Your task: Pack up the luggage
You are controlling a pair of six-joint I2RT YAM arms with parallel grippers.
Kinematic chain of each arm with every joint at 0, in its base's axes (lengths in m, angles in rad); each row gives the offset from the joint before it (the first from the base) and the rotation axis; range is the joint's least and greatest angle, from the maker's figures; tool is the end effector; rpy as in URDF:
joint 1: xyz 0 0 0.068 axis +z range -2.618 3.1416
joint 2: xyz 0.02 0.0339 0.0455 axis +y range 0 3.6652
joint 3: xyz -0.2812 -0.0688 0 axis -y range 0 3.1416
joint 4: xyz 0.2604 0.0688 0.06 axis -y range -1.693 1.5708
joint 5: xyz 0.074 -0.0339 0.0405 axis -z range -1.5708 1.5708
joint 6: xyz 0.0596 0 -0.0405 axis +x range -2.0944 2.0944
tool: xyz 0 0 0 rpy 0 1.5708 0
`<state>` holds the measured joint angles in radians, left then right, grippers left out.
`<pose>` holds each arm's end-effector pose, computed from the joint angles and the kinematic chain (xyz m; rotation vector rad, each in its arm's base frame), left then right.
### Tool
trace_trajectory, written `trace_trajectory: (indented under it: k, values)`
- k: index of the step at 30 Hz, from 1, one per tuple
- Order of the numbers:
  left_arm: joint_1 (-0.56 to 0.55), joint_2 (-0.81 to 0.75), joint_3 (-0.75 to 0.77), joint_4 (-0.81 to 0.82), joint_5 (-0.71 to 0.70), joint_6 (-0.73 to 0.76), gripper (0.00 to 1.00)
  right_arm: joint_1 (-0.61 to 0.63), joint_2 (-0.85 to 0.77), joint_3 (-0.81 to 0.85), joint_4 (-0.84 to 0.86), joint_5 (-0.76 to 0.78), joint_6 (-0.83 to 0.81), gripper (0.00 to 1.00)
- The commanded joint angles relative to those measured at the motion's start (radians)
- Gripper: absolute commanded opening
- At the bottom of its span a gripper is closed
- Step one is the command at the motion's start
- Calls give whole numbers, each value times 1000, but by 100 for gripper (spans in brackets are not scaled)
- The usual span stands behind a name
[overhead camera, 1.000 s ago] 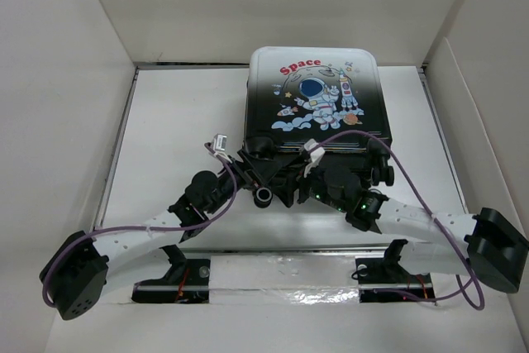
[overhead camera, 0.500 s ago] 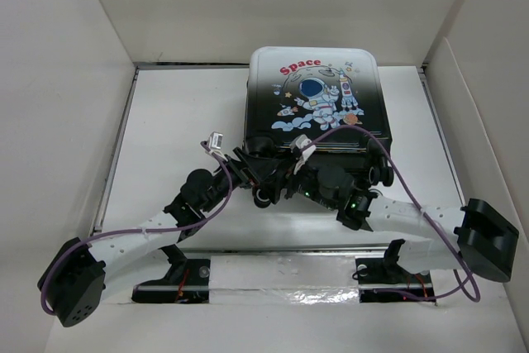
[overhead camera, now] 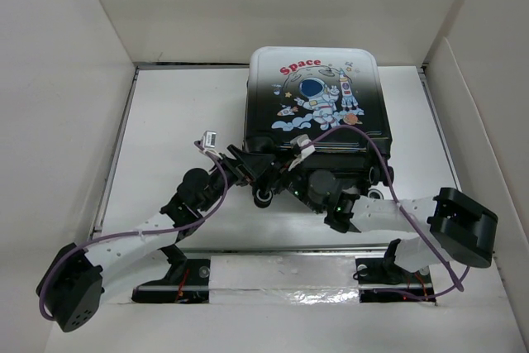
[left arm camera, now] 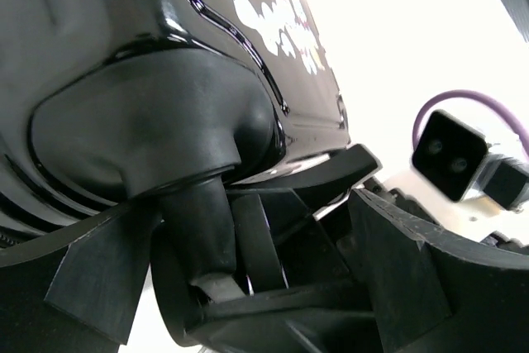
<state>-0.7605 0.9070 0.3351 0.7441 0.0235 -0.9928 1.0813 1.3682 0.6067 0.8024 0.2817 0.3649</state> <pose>0.1655 -0.1594 0.2674 -0.1599 1.5597 -1.4444 0.1672 0.2785 0.2581 -0.3374 1.5710 0.9268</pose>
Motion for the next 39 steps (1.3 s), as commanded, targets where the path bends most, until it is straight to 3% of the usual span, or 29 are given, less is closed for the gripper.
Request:
trace_trajectory:
  k: [1,3,6,10,14,18,24,27,33,39]
  values:
    - [-10,-30,12,35,46,23,92,8,18,8,225,111,58,41]
    - [0,-42,8,20,41,29,90,8,25,10,238,116,60,25]
    - [0,-95,7,-75,-11,68,86,8,19,16,212,117,58,10]
    - [10,-249,-28,-300,-173,115,72,8,-1,16,172,122,49,2]
    - [10,-445,-94,-400,-280,207,19,8,-40,25,129,113,26,0]
    - [-11,-384,-145,-347,-212,273,0,8,-78,76,22,79,-10,0]
    - [-204,-87,-91,-193,-378,344,2,-11,-75,149,-107,25,-27,0]
    - [-284,16,-39,-167,-467,367,19,-20,-66,168,-127,-9,-27,0]
    - [-306,101,-22,-121,-580,355,40,-20,-58,182,-137,-41,-21,0]
    - [-306,220,18,-35,-648,411,44,-29,-69,182,-132,-79,-12,0]
